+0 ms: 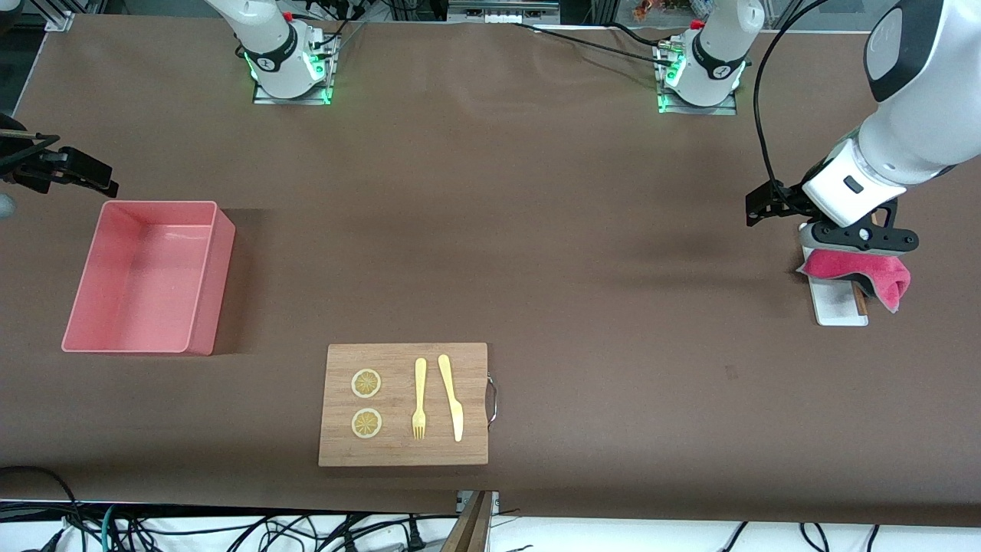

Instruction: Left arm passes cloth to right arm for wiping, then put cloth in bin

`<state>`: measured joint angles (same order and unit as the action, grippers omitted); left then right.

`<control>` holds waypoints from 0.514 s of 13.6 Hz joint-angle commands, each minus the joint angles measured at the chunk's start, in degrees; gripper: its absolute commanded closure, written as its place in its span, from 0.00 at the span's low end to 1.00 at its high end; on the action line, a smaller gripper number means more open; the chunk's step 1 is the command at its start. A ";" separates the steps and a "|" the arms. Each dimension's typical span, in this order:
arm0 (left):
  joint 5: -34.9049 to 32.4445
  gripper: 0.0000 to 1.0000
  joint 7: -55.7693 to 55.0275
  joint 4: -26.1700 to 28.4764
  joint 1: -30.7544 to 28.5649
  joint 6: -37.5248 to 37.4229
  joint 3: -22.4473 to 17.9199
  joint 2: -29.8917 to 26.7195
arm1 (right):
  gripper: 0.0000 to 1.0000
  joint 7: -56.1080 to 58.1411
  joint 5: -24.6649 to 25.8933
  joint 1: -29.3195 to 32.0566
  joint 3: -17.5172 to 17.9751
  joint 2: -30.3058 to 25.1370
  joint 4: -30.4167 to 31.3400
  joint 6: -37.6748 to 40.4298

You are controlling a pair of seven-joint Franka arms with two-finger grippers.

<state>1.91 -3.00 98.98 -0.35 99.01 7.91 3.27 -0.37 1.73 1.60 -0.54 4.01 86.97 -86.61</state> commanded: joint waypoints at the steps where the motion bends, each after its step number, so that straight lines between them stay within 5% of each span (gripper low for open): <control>1: -0.33 0.00 0.10 -2.12 -0.17 -1.54 -0.35 0.95 | 0.01 -0.77 -1.03 0.42 0.19 0.82 -1.71 0.56; 7: -0.42 0.00 0.10 -1.86 -0.09 -3.81 -0.35 0.95 | 0.01 -0.77 -1.03 0.43 0.19 0.82 -1.71 0.56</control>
<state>1.91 -3.00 98.70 -0.46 97.79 7.56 3.37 -0.38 1.73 1.60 -0.54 4.01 86.97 -86.61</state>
